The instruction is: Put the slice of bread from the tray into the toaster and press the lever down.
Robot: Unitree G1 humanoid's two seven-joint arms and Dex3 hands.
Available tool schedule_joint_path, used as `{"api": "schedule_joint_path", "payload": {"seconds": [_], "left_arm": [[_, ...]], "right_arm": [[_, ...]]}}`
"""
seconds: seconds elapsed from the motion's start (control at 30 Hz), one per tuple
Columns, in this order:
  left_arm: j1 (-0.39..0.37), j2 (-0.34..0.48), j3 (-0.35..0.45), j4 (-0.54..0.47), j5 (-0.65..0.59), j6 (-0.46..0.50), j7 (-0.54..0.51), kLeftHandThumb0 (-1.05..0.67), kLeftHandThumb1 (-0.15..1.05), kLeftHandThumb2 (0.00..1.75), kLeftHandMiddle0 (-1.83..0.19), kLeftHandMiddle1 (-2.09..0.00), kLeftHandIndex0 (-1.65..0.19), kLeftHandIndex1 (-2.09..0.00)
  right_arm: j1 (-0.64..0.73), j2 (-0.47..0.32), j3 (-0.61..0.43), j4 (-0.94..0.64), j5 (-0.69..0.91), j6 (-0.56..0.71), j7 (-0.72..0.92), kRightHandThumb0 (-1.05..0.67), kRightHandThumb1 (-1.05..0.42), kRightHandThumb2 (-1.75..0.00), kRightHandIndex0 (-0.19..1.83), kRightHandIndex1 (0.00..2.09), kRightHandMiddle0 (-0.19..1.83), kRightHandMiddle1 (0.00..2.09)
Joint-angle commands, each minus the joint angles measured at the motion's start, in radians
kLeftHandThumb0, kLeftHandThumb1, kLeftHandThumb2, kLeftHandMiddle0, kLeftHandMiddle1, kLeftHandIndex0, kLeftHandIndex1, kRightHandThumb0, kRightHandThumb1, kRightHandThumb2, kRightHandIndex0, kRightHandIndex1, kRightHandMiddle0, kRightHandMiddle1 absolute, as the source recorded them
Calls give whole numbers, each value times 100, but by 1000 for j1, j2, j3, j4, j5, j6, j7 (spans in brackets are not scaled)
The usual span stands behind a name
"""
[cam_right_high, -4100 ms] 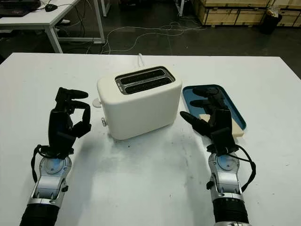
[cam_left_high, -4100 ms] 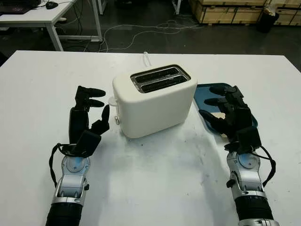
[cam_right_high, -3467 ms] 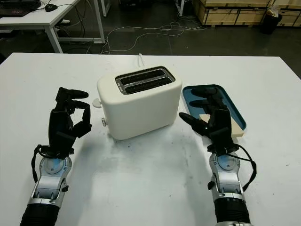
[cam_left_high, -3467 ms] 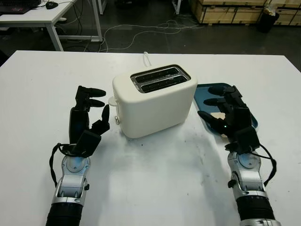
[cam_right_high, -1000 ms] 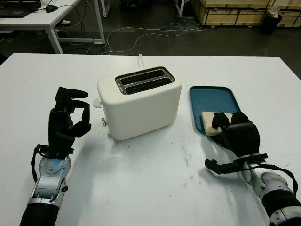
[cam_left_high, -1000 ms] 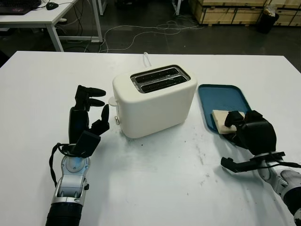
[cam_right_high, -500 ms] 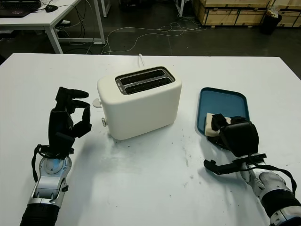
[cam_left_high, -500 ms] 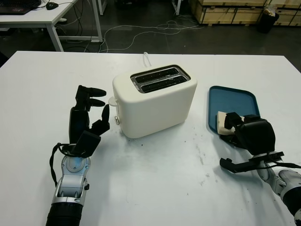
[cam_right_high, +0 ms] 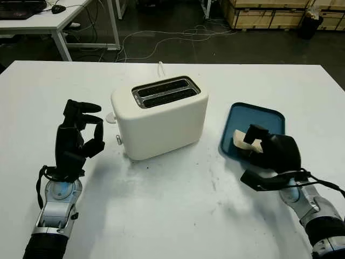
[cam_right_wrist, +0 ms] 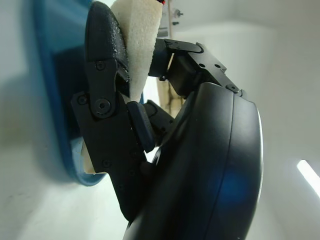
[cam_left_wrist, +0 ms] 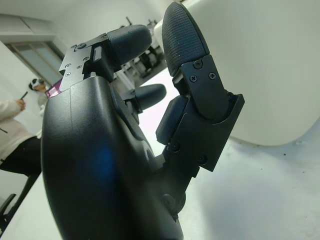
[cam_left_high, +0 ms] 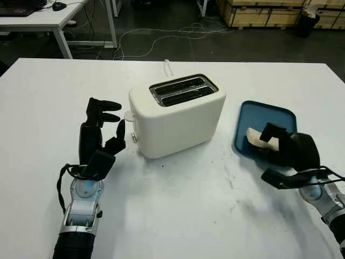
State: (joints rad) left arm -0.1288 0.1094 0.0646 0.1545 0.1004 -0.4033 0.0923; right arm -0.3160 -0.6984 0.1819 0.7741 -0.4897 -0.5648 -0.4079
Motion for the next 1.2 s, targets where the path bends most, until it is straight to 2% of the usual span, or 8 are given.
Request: {"api": "schedule_joint_path", "payload": {"seconds": [0.0, 0.23, 0.43, 0.63, 0.8, 0.93, 1.0, 1.17], "left_arm": [[-15, -3, 2, -1, 2, -9, 4, -74, 73, 94, 0, -175, 0, -161], [-9, -5, 1, -12, 6, 3, 6, -76, 77, 89, 0, -175, 0, -158], [-10, -5, 0, -4, 9, -10, 8, -75, 75, 90, 0, -175, 0, -157], [-9, -1, -1, -9, 28, -1, 19, -77, 77, 89, 0, -175, 0, -157], [-9, -3, -2, -10, 18, -2, 14, -77, 78, 87, 0, -175, 0, -158], [-3, -3, -3, -24, 19, 13, 14, -77, 79, 85, 0, -175, 0, -158], [-2, -5, -4, -23, 19, 6, 15, -77, 79, 85, 0, -175, 0, -157], [-5, -6, -5, -14, 23, 1, 19, -75, 78, 87, 0, -175, 0, -157]], "right_arm": [[-26, 1, -22, -18, 23, -37, 23, -80, -92, -46, 125, 174, 101, 175], [-48, -19, -35, -33, -64, -10, -33, -81, -92, -48, 135, 174, 105, 175], [-124, -64, 46, -4, -374, 180, -372, -75, -92, -66, 157, 175, 153, 175], [-246, -92, 102, 107, -459, 238, -538, -61, -92, -86, 157, 175, 157, 175], [-329, -138, 123, 129, -457, 242, -525, -56, -92, -85, 157, 175, 157, 175], [-403, -169, 144, 147, -458, 186, -552, -56, -92, -81, 157, 175, 153, 175], [-449, -178, 131, 172, -400, 64, -511, -58, -92, -78, 157, 175, 141, 175], [-563, -165, 52, 247, -162, -199, -206, -69, -92, -71, 157, 175, 116, 175]]}}
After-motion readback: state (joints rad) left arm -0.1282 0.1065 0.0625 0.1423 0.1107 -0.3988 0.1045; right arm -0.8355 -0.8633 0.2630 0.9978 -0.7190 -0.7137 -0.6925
